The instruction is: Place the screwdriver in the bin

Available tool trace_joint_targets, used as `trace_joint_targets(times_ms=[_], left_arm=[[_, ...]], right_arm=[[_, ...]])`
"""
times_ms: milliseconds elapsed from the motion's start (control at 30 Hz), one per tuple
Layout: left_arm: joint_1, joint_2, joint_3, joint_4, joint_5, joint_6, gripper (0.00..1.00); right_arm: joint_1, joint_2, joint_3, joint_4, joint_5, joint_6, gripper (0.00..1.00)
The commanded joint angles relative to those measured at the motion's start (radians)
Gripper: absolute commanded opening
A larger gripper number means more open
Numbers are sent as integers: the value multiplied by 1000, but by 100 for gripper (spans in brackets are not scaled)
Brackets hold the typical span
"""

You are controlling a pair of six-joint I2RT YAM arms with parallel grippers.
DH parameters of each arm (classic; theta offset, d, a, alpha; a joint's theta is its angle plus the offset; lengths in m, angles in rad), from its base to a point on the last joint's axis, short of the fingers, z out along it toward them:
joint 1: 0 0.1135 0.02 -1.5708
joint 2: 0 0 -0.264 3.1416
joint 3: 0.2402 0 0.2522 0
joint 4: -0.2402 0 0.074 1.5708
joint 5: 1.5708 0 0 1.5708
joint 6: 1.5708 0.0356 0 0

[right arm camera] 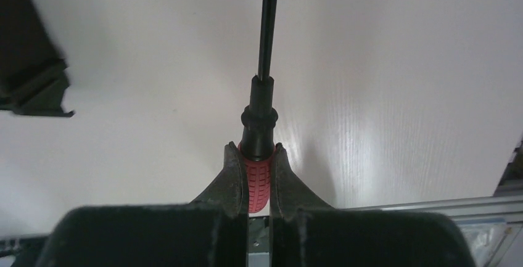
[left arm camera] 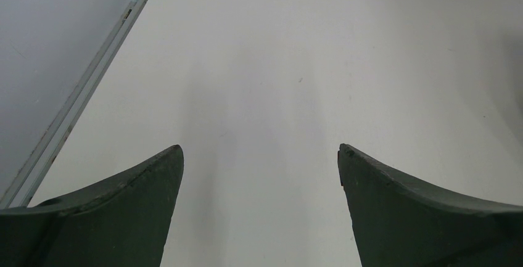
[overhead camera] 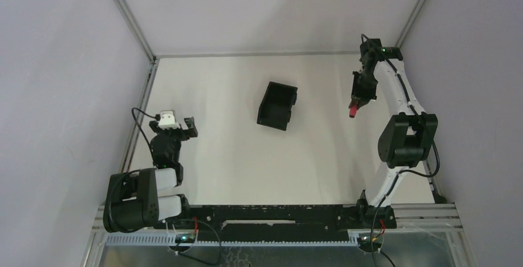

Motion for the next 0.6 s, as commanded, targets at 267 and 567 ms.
trace_joint_targets(times_ms=[267, 567], left_arm=[[-6, 0, 46, 45, 4, -6, 100], [-6, -1, 47, 45, 4, -6, 100]], right_arm=[[238, 97, 283, 34, -123, 137, 0], [497, 414, 668, 50, -63, 115, 0]])
